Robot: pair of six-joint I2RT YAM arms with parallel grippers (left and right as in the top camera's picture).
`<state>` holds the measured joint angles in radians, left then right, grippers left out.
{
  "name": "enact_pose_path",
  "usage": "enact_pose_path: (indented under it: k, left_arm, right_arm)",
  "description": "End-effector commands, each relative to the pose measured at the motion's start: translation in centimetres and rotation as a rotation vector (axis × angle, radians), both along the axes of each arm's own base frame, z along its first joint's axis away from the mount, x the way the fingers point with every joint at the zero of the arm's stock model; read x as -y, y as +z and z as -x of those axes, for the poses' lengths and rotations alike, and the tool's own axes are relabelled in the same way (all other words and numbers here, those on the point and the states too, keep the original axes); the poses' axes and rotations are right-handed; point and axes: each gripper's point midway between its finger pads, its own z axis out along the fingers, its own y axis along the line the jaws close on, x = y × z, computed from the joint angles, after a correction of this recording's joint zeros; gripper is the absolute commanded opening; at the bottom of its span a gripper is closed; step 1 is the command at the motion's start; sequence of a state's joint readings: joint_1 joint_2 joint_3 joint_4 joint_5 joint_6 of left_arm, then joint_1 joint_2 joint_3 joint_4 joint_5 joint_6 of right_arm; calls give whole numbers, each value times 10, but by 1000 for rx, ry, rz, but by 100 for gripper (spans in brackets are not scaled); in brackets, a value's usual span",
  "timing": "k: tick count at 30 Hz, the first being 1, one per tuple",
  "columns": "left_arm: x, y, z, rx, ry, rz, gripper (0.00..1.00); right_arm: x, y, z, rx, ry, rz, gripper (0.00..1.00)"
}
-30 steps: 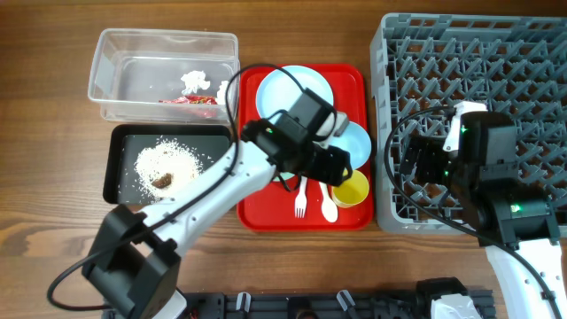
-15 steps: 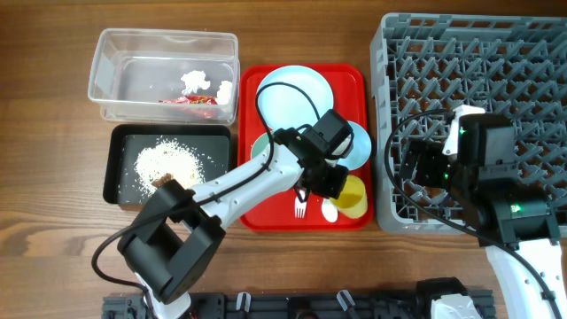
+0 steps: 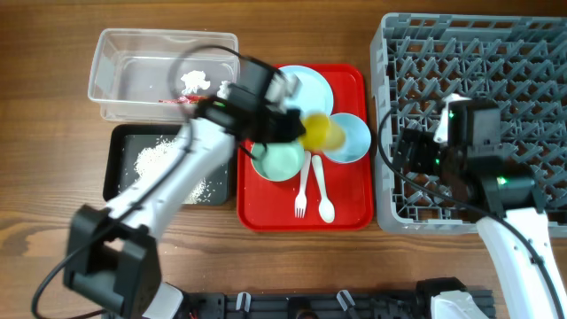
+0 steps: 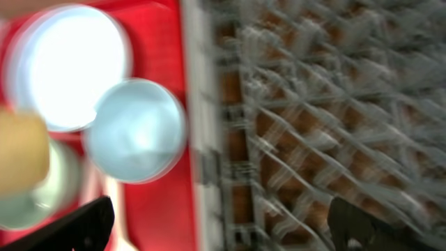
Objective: Sort waste into correct bins and load items into the dishwasher rack
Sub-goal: 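Grasp the yellow cup with the left gripper and lift it, then hand the yellow cup from the left gripper to the right gripper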
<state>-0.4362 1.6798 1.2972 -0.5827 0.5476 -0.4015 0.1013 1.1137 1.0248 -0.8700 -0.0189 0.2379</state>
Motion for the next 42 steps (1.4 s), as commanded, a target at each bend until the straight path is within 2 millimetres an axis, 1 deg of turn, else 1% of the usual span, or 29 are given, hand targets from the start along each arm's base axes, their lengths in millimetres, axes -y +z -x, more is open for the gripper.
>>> enact_pose_path:
  k: [1,2,3,6,9,12,14,18,22,23,24,25,30,32,34,37,40,42]
  left_arm:
    - [1,49,-13,-122,-3,350,4]
    - [1,56,-17,-133,-10,400,4]
    - [2,62,-21,-164,-15,461,4]
    - [7,66,-19,-216,-52,526,4]
    - [15,64,-13,-261,-76,543,4]
    - [20,62,-9,-277,-86,541,4]
    - [24,65,-5,-283,-108,552,4]
    - [25,70,0,-289,-142,576,4]
    - [26,73,3,-301,-164,592,4]
    - [26,74,5,-304,-171,597,4]
    - [26,75,6,-308,-178,602,4]
    - [26,76,6,-309,-181,604,4]
    - [19,79,4,-314,-185,624,4]
    - [15,80,3,-315,-183,632,4]
    - [12,81,1,-313,-176,634,4]
    - [11,83,2,-318,-187,644,4]
    - [12,84,5,-325,-200,652,4]
    - [12,84,5,-325,-200,652,4]
  right_arm:
    - [-56,14,-10,43,254,-214,100]
    - [-66,16,-12,52,300,-259,99]
    - [-84,21,-13,65,395,-336,100]
    - [-113,30,-10,95,573,-460,100]
    - [-130,34,-9,119,697,-552,100]
    - [-141,37,-14,147,766,-614,100]
    - [-145,39,-22,178,794,-635,100]
    - [-147,39,-42,254,823,-617,100]
    - [-154,55,-47,352,906,-639,99]
    - [-156,61,-46,387,939,-638,96]
    - [-159,69,-42,441,1010,-639,91]
    - [-162,75,-37,481,1069,-648,90]
    - [-168,91,-14,567,1238,-714,88]
    - [-168,94,-10,572,1256,-731,88]
    - [-168,93,-10,572,1255,-730,88]
    - [-168,94,-11,573,1256,-729,86]
    - [-168,94,-11,576,1257,-727,78]
    - [-169,94,-11,582,1259,-723,75]
